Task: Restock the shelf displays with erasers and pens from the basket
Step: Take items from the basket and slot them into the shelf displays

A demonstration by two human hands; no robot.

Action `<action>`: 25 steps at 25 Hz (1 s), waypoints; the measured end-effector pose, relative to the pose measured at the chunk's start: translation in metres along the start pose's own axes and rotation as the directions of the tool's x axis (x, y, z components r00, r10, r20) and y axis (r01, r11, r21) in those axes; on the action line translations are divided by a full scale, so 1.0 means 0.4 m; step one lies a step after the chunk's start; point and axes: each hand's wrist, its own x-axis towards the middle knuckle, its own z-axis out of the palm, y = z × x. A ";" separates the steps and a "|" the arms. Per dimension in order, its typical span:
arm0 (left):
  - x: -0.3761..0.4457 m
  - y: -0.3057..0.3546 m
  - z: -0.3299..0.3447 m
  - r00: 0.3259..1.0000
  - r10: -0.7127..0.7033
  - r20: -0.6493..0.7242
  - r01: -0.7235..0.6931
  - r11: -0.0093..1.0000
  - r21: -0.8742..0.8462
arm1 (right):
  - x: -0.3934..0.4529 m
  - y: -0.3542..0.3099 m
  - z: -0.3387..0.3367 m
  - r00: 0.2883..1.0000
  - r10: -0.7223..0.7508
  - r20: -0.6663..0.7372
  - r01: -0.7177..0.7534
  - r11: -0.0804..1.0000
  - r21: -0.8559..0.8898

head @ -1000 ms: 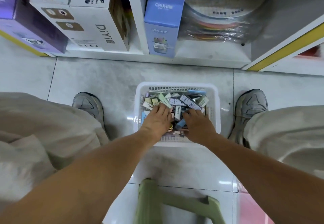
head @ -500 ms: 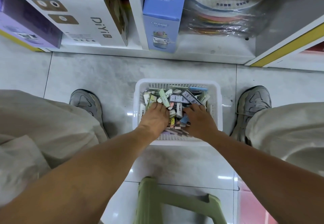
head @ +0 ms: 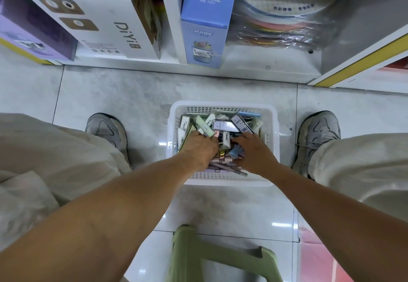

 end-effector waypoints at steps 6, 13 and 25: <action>0.031 -0.015 -0.028 0.986 -0.022 0.165 0.074 0.946 -0.314 | -0.012 0.009 -0.022 0.995 0.056 -0.079 -0.043 0.988 0.151; 0.043 -0.039 -0.098 0.908 0.046 0.416 0.180 0.854 -0.488 | -0.011 0.014 -0.046 0.986 0.050 -0.159 -0.021 0.983 0.182; -0.079 -0.090 -0.297 0.889 0.021 0.457 0.399 0.454 -0.797 | -0.021 -0.013 -0.148 0.995 0.098 0.000 -0.098 0.995 -0.029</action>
